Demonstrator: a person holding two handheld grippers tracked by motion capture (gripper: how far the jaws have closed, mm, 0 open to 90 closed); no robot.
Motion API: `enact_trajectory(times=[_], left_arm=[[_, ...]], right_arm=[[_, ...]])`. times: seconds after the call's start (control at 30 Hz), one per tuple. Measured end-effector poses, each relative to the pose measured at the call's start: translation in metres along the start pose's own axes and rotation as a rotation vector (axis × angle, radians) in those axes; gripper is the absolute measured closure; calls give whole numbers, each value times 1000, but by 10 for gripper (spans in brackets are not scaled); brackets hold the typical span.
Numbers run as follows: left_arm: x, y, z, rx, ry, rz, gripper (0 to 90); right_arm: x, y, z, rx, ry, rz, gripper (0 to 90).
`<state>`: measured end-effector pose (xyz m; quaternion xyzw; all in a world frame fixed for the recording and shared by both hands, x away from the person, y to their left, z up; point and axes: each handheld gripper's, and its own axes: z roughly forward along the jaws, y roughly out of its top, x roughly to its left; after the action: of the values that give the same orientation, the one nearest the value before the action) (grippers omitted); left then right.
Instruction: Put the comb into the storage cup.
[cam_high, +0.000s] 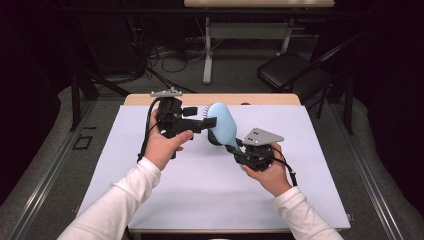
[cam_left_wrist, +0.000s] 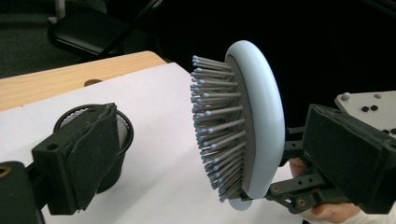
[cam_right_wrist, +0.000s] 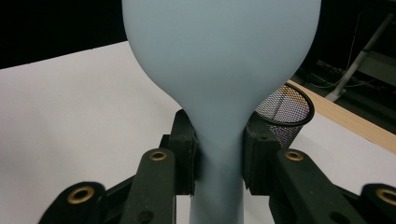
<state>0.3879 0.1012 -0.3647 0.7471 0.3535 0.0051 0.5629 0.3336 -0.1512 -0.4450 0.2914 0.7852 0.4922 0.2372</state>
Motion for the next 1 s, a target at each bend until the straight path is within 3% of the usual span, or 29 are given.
enact_trajectory(times=[0.13, 0.6, 0.77, 1.0], left_arm=[[1, 1, 3, 1, -11, -16, 47], [-5, 2, 19, 31, 5, -12, 90], [-8, 1, 26, 23, -18, -21, 148], [-9, 2, 32, 26, -33, -30, 159]], right_arm=[[1, 0, 0, -2, -1, -4, 694], [4, 0, 1, -2, -5, -12, 694], [5, -1, 2, 0, -3, -17, 693], [5, -1, 1, -5, -5, -18, 693]])
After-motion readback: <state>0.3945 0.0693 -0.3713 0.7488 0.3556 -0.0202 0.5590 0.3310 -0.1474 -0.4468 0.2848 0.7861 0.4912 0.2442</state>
